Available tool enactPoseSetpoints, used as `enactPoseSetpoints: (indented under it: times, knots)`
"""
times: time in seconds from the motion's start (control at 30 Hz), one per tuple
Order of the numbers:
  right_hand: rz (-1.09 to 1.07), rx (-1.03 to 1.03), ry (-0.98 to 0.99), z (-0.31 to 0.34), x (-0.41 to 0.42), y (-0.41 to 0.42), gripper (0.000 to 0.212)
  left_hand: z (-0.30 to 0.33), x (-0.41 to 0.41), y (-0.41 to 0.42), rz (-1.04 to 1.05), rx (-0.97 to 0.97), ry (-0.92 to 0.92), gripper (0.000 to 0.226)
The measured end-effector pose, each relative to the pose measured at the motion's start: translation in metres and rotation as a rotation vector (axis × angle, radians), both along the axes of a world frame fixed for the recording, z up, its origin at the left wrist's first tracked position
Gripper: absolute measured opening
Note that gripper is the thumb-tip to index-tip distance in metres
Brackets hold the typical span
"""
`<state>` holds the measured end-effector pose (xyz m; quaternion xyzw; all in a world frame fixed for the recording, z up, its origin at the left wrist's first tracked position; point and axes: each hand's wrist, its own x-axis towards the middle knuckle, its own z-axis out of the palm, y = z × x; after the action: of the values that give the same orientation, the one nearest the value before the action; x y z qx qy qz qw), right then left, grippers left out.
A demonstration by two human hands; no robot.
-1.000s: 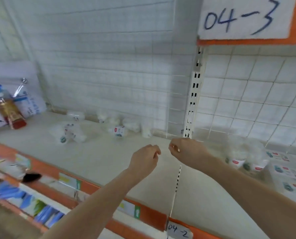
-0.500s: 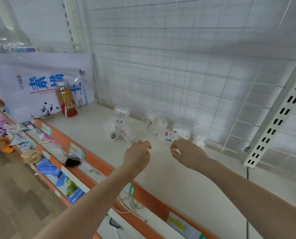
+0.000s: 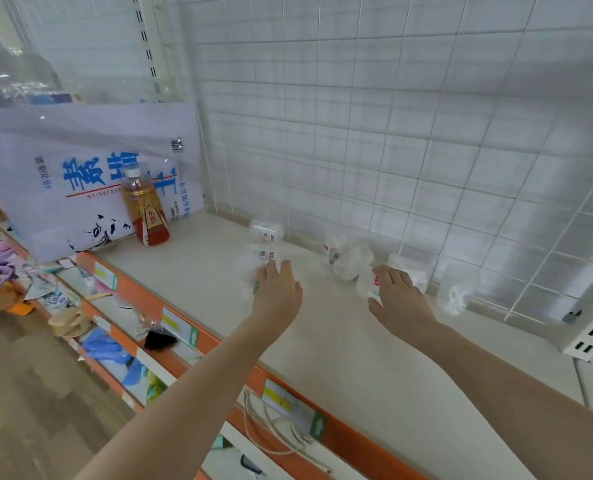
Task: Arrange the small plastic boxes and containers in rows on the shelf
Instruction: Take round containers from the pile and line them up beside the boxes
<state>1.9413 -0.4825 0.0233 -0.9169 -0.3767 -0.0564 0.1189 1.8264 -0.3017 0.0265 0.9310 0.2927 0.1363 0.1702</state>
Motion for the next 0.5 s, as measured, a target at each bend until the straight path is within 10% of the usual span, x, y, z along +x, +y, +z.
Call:
enactPoseSetpoints:
  times: [0.5]
  knots:
    - [0.018,-0.209,-0.162,0.010,-0.007,0.001,0.058,0.003,0.022,-0.002,0.091,0.117,-0.016,0.026]
